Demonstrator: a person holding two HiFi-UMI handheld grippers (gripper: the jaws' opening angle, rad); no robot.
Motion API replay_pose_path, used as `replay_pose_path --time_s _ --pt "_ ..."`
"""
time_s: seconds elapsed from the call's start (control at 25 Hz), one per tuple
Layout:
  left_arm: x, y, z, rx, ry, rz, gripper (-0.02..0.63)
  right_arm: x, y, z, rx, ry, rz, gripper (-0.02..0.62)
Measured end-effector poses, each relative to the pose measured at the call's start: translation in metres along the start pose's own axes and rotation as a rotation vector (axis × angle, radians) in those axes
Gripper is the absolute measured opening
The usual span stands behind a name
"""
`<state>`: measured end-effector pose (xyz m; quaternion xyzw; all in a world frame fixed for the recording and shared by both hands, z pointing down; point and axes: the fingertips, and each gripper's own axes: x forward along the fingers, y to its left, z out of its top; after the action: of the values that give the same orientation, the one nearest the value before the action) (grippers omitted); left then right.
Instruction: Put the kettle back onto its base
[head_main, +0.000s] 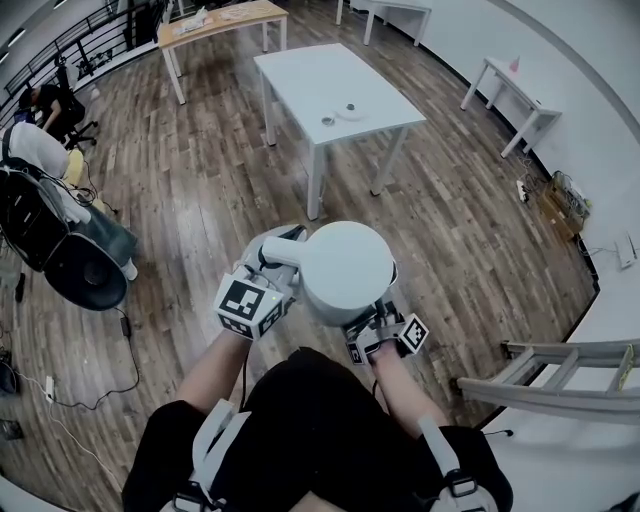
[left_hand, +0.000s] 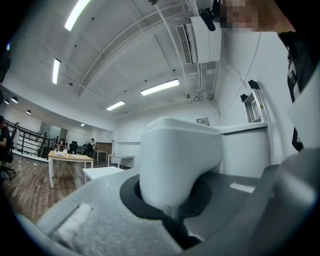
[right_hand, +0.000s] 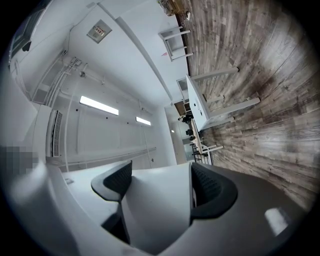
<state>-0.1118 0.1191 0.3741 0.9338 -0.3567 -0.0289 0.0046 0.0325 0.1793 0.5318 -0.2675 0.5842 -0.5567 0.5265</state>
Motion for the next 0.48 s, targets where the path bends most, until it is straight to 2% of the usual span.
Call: replay_pose_path --time_s 0.28,0.48 --pt "0.003 0.027 -0.014 -0.013 0.014 0.000 0.005 0.018 -0.022 -0.005 0.010 -0.006 -0.018 0.371" --pt "0.020 0.048 -0.023 -0.037 0.035 0.011 0.003 0.035 -0.035 0.006 0.024 -0.007 -0.051 0.370"
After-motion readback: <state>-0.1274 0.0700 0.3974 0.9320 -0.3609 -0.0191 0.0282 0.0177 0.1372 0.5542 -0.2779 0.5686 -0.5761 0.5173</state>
